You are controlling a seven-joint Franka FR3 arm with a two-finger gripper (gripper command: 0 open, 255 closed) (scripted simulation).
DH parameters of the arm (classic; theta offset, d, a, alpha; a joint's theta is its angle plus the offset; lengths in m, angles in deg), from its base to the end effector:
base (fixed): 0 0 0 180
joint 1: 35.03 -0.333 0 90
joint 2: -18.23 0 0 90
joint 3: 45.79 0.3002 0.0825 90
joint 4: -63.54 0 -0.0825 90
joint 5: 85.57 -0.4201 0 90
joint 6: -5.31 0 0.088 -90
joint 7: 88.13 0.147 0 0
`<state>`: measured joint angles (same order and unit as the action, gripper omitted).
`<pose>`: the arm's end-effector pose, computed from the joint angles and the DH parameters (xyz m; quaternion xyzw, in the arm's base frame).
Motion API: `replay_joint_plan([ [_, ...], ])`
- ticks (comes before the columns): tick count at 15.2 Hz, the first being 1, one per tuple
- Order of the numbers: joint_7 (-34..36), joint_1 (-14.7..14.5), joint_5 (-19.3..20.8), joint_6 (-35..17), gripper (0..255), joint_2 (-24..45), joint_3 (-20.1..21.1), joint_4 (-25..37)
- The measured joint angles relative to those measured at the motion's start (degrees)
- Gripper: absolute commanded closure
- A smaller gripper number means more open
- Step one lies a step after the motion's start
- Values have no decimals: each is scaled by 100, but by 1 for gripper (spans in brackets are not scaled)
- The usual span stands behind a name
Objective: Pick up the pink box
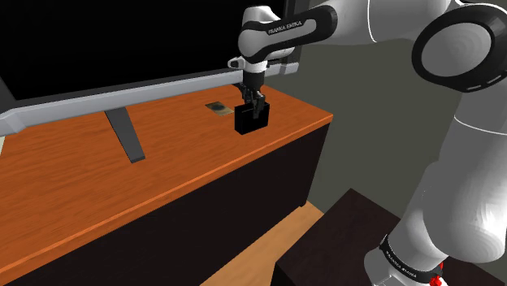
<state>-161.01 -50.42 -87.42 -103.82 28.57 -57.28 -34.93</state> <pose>0.6458 0.0525 0.4118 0.7860 0.6182 0.0024 0.0048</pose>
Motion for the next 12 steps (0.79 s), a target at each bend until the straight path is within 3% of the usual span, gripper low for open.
replay_joint_plan([
  [12, 2, 16, 11, 875, 255, -28, -12, 848],
])
